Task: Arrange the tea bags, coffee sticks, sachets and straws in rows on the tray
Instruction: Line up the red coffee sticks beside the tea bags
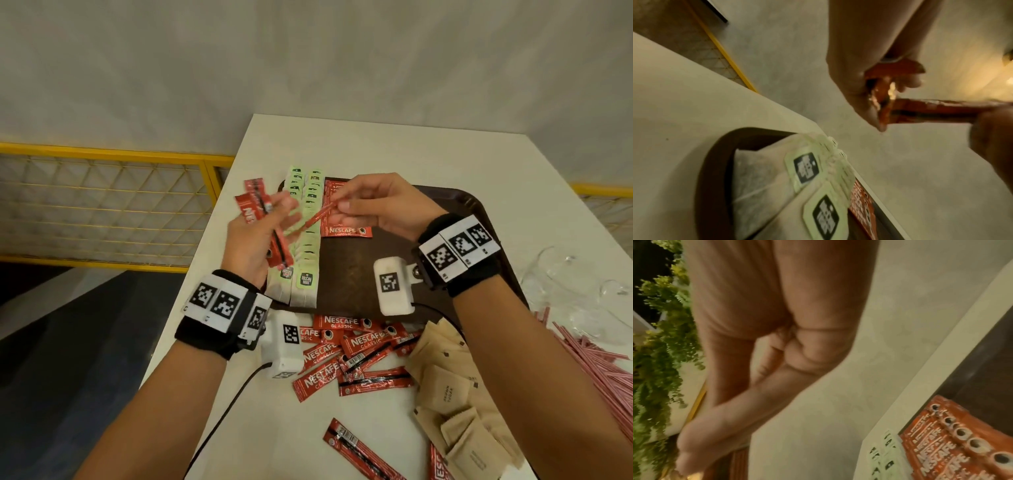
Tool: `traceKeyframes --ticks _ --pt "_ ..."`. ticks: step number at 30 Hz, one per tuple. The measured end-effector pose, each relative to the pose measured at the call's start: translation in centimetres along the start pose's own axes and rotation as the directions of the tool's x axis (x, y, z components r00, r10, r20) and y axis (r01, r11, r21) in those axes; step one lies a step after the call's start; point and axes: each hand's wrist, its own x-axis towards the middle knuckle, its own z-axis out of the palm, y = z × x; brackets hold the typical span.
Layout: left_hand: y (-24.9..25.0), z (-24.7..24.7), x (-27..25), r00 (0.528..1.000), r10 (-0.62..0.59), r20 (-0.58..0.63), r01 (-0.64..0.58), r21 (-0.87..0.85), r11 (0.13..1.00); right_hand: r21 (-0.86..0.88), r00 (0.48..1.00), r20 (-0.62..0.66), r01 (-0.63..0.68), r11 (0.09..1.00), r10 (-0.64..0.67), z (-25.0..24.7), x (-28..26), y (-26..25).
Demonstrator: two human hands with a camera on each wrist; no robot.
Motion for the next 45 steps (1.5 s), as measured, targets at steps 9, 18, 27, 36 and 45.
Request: traceKeyframes --ticks 9,18,27,36,45 --pt "0.6 0.0 0.1 0.999 -0.039 0.025 0.041 -0.074 0.996 -0.041 0.999 0.032 -0.031 0.999 0.033 -0.6 -0.9 1.8" --pt "-0.2 0.4 -0.4 0.995 -0.100 0.013 0.101 -0.072 0.992 0.289 0.968 -0.251 0.073 0.954 0.002 -0.4 -0.6 2.7" --pt "-1.3 1.8 -2.0 0.985 -0.149 0.085 0.120 0.280 0.952 0.075 0.954 -0.299 0.058 0.995 -0.033 1.5 0.0 2.7" --pt "-0.6 2.0 -0.7 0.997 -0.073 0.010 0.071 0.108 0.992 -0.178 0.980 -0.200 -0.028 0.984 -0.009 2.1 -0.3 2.1" --pt "-1.0 1.4 -0.5 0.993 -0.058 -0.103 0.057 -0.011 0.998 -0.362 0.973 -0.211 -0.164 0.918 0.090 -1.3 -0.3 1.8"
